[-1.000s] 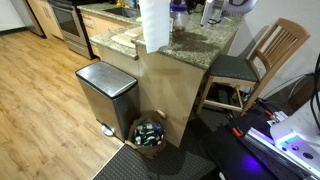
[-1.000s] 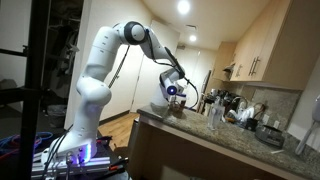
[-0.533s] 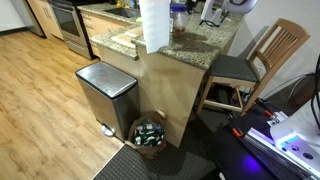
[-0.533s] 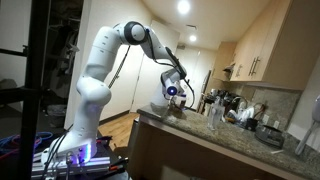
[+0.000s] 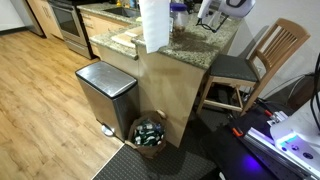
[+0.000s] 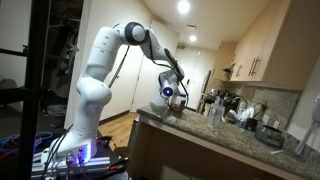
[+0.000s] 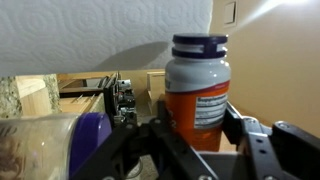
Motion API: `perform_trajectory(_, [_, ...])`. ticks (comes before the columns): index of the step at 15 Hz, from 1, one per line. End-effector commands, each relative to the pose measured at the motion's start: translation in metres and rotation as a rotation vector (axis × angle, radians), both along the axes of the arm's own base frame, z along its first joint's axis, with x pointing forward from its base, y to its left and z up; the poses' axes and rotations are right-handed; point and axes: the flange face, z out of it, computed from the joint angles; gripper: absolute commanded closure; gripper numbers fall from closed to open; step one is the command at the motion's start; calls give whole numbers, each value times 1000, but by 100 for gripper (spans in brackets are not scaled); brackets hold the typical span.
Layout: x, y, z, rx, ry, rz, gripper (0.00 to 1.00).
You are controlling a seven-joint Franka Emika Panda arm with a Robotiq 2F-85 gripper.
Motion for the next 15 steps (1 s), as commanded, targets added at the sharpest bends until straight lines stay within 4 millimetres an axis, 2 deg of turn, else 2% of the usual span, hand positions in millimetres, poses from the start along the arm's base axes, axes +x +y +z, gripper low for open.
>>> perform_trajectory(1, [7, 24, 14, 193, 68, -4, 76])
perform_trajectory(5, [9, 44, 22, 404, 157, -47, 76])
perform_trajectory(6, [6, 38, 17, 328, 114, -14, 51])
perform_trajectory(9, [6, 44, 19, 370, 143, -16, 51])
perform_trajectory(10, [6, 42, 20, 389, 166, -23, 76])
perform_trajectory(12, [13, 6, 34, 508, 220, -60, 76])
perform_trajectory(15, [18, -30, 49, 629, 282, -115, 76])
